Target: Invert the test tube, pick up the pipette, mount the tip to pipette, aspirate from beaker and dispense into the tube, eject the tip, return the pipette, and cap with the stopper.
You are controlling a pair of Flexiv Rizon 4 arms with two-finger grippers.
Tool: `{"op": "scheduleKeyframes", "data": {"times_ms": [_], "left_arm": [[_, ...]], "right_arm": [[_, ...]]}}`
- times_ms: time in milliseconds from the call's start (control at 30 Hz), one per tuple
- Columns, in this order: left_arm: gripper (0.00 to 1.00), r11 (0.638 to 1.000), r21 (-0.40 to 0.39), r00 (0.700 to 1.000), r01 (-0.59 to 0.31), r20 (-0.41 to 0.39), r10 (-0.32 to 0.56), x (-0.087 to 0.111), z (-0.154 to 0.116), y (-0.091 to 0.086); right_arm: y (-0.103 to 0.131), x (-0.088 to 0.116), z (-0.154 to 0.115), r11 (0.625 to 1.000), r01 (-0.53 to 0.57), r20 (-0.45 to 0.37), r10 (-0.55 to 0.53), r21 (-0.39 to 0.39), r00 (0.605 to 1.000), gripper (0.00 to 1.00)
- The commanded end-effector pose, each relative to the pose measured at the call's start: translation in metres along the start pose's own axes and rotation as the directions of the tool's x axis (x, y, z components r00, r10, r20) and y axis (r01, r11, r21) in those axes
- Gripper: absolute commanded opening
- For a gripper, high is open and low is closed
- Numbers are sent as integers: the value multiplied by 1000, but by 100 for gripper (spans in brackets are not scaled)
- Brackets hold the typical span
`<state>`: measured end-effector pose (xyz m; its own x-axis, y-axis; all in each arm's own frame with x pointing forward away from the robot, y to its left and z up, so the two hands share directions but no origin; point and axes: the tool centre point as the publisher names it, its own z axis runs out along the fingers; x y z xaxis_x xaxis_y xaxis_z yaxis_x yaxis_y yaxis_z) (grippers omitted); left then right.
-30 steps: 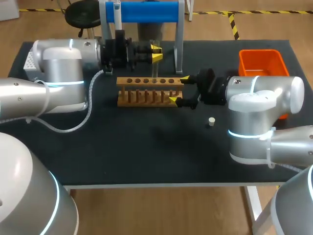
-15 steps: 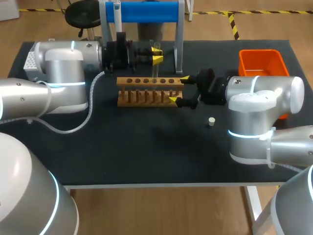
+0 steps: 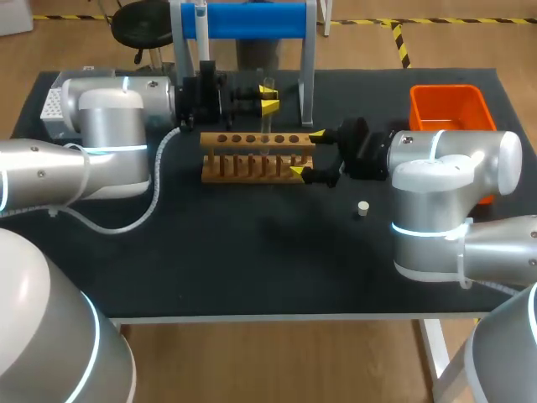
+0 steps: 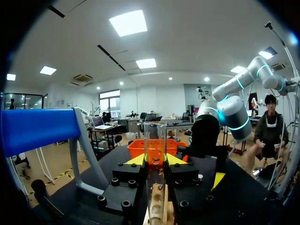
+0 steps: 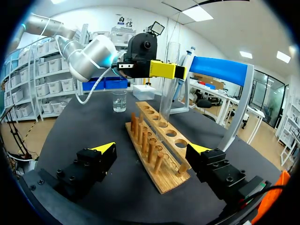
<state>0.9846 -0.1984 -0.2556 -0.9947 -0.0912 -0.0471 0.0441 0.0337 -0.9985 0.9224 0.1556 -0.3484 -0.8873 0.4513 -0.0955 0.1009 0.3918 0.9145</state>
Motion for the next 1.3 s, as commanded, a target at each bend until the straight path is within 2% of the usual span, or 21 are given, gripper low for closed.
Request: {"op": "scheduleKeyframes", "data": {"times_ms": [33,1233,1267,1300], "left_arm": [[0,1000,10,1000,2,-5,-2,-3,1,6],[0,998,44,999,33,13,-33,-6,-1,34],[41,998,44,999,34,17,-35,-5,-1,34],[100,998,47,999,37,21,-38,-5,-2,33]], "right_arm": [[0,0,0,1000,0,1,0,-1,1000,100],[0,0,0,1000,0,1,0,-1,1000,100],[0,0,0,1000,0,1,0,-1,1000,100],[0,0,0,1000,0,1,0,-1,1000,100]]}}
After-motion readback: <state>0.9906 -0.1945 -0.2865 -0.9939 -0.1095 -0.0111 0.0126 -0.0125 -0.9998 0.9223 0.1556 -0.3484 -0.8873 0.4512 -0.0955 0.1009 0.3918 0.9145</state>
